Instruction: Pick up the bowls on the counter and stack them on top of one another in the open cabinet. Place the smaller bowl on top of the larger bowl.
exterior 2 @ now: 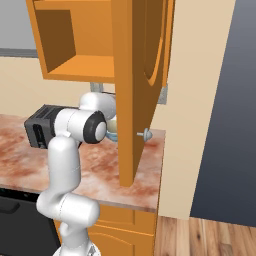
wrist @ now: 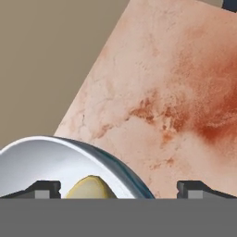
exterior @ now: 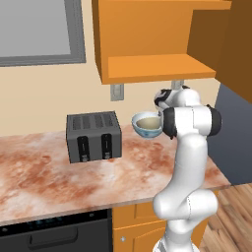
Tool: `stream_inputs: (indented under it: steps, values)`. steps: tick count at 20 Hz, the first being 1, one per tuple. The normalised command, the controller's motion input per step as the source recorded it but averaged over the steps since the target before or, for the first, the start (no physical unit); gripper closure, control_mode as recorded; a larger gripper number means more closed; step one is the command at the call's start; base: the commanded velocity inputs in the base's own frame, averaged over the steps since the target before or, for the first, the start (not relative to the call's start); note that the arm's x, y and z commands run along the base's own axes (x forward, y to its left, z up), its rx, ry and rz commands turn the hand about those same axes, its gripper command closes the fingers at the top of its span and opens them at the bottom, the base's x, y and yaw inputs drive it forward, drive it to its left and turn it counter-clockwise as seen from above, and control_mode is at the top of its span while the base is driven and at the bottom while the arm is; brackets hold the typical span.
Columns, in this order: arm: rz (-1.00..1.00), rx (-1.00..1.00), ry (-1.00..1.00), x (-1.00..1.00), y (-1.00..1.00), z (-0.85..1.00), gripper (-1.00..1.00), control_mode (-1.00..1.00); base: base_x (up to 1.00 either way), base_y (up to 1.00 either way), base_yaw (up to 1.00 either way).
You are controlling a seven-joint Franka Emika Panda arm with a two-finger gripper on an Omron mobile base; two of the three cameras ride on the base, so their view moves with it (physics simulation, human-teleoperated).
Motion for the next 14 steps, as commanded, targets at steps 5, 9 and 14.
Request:
stream_inputs:
  steps: [5,9,14]
  values:
    - [0.06,0.0,0.0,-0.07,0.0,0.0,-1.0,-1.0,0.0,0.0,0.0]
    - [0.08,0.0,0.0,-0.06,0.0,0.0,-1.0,-1.0,0.0,0.0,0.0]
    - [0.06,0.0,0.0,-0.02,0.04,-0.01,-1.0,-1.0,0.0,0.0,0.0]
